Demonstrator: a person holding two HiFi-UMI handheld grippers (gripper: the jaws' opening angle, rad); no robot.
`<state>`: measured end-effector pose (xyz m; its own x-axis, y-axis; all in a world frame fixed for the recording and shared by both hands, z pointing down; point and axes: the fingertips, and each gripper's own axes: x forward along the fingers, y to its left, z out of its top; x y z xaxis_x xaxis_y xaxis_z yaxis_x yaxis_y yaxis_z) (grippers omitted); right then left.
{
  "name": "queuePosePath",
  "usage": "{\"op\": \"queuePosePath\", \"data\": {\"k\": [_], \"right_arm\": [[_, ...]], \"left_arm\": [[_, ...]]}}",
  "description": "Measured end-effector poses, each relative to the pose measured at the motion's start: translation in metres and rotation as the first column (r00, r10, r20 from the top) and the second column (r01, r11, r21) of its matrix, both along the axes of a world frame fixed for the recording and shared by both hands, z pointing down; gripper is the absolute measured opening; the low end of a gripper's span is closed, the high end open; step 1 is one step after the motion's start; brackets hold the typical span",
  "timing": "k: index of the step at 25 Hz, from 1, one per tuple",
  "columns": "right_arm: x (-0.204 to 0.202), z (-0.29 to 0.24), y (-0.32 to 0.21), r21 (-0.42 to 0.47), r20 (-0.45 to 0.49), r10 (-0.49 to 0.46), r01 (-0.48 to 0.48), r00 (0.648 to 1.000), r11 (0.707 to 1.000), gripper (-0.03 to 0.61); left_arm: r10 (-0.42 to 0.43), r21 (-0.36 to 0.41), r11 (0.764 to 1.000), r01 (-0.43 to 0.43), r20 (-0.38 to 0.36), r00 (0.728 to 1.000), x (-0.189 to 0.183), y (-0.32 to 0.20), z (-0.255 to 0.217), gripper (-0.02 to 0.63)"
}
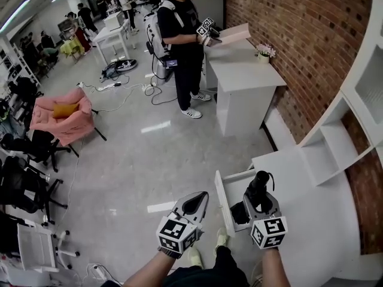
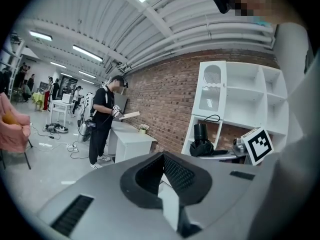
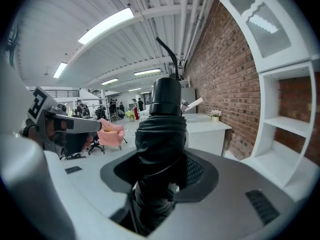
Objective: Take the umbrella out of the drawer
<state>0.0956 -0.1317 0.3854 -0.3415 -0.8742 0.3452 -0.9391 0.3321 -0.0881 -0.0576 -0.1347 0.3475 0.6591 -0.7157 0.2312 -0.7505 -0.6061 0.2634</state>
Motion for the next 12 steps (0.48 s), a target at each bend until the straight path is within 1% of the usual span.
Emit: {"op": "queuePosePath", "data": {"k": [6, 12], "right_arm": [[-0.025, -0.038, 0.019, 0.06, -0.01, -0.011, 0.012, 1.0, 0.998, 0.176], [-0.035, -0.069, 0.028, 0.117, -0.019, -0.026, 0.028, 0.999, 0.993, 0.176]], "left_arm": [[-0.012, 0.039, 0.999, 0.013, -0.025, 1.0, -0.025, 0.016, -0.029, 0.006], [-0.027, 0.057, 0.998, 0.03, -0.046, 0.999, -0.036, 0.023, -0.052, 0.006]]}}
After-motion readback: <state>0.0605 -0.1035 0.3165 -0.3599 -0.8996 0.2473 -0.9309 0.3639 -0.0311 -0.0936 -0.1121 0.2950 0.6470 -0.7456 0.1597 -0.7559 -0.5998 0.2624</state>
